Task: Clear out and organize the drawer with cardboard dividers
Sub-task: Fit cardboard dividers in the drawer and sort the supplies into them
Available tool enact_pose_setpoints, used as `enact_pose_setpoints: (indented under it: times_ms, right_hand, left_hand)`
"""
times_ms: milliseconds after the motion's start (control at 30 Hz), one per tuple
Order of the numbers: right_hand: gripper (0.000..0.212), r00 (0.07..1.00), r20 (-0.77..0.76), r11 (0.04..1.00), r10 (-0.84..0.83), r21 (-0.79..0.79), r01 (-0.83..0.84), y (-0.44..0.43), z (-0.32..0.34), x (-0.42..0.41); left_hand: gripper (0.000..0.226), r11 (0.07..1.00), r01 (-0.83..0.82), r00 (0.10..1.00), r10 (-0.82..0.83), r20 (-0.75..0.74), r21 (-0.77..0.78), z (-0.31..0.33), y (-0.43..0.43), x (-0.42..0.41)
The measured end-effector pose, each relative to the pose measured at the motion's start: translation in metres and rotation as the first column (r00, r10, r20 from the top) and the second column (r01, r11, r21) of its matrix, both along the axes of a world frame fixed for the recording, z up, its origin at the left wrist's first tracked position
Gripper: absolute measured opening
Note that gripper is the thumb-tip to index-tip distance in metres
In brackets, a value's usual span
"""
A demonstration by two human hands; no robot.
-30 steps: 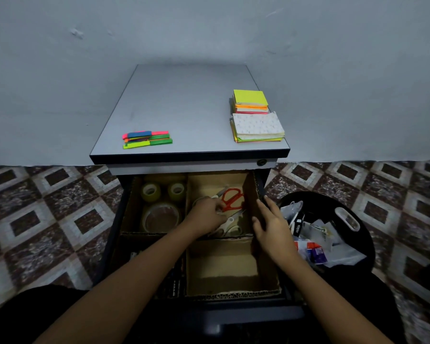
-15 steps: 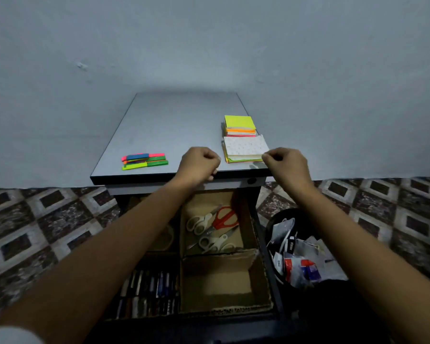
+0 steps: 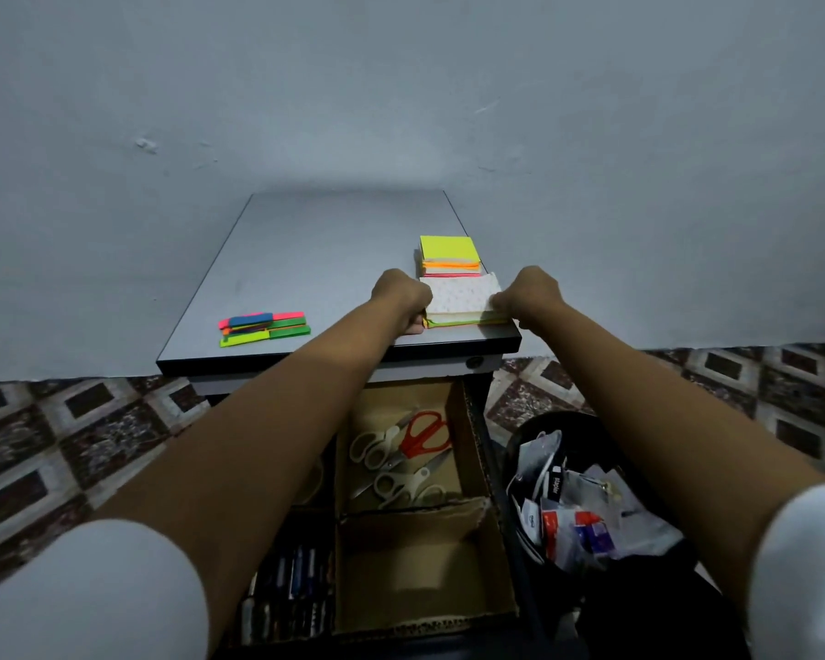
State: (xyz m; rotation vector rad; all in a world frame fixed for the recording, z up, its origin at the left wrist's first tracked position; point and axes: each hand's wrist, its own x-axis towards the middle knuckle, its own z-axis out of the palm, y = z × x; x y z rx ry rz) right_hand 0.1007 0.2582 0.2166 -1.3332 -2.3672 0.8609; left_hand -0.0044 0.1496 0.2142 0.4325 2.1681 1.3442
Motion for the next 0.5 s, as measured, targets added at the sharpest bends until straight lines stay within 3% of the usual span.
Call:
enact_pose_setpoints:
  times_ms: [167,333,500]
  right_hand:
    - [0.032,0.988,-0.129,0.977,-0.089,-0.203,0.062,0.008,-0.003,-0.004]
    - [0.024,0.914,-0.324,0.835,-0.242,-0.549,0.027,0.006,0.004,-0.003]
    - [0.023,0.905,-0.343,0.791,-0.252,-0.612,-0.012,-0.003,0.009,-0.002]
  left_hand:
    - [0.009,1.000,-0.024,1.000,0.024,0.019,-0.013,0.001,0.000,-0.004]
    - [0.012,0.999,-0.041,0.996,0.040,0.075,0.018,0.001,-0.004,-0.005]
    - [0.020,0.996,-0.058,0.991,0.049,0.126,0.064,0.000,-0.008,-0.004]
